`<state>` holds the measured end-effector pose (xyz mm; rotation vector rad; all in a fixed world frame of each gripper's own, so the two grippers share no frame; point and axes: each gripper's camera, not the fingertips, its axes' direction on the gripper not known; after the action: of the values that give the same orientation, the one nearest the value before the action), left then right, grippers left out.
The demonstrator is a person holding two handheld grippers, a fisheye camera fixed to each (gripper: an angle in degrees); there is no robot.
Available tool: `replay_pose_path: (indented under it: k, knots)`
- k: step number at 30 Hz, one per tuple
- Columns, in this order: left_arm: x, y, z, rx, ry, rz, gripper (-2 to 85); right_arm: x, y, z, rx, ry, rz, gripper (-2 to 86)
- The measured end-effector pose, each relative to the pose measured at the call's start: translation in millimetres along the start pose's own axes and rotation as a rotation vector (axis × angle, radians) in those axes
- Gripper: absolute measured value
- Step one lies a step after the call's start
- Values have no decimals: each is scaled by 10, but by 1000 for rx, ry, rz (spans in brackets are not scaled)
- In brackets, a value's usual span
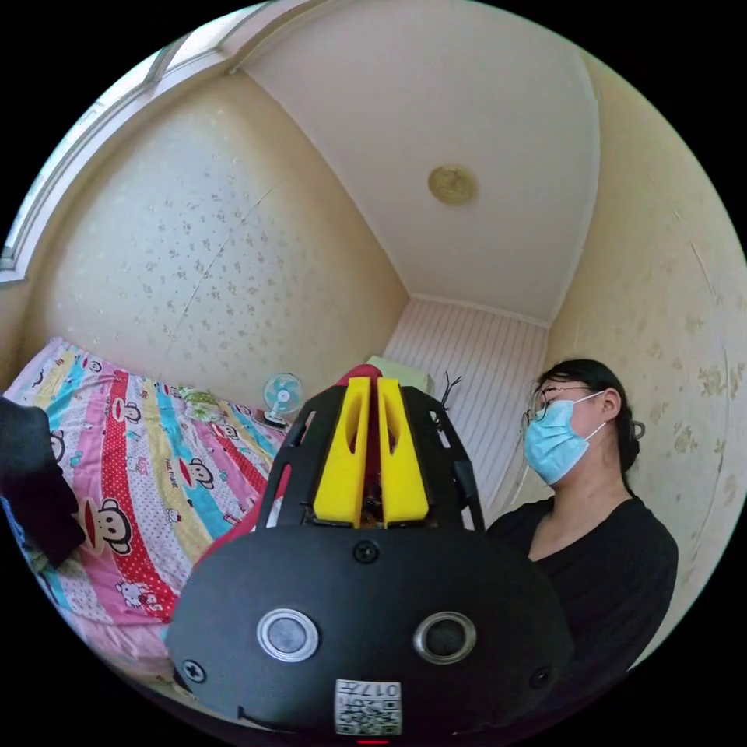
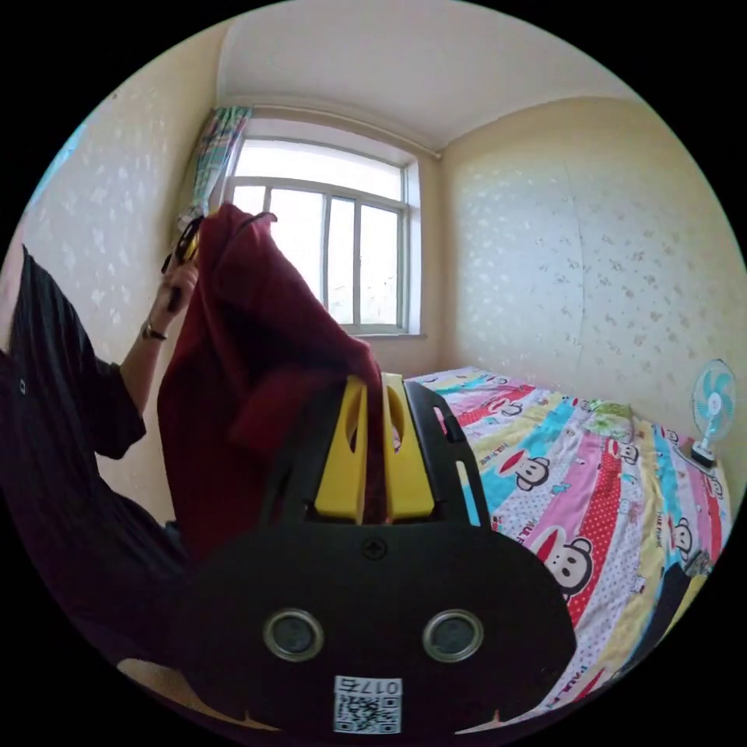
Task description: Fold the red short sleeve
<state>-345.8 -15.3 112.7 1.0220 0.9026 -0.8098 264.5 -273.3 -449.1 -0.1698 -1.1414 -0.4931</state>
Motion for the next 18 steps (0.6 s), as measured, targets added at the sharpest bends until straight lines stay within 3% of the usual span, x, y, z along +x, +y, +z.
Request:
replay_pose_path:
  k: [4,7,11,13,16,18]
  knots:
    - [296,-223,-115,34,-222,160,-3,-336,-917,-946,195,188,-11,31]
    - [144,-426,124,7,-232,169,-2,-353,-1515,-1054,136,282,-76,29]
    - [-620,-739,819,-85,-303,94,0,369,-2085,-420,-59,440,-108,30]
    - [-1486,-911,1537,-223,-337,-1,1,973,-2178,52,-159,502,-68,32]
    - [-2556,-775,2295,-323,-515,-150,36,2159,-1858,925,-372,576,97,41]
    - [-3021,-430,2635,-448,-515,-264,61,2652,-1399,1187,-485,566,282,50]
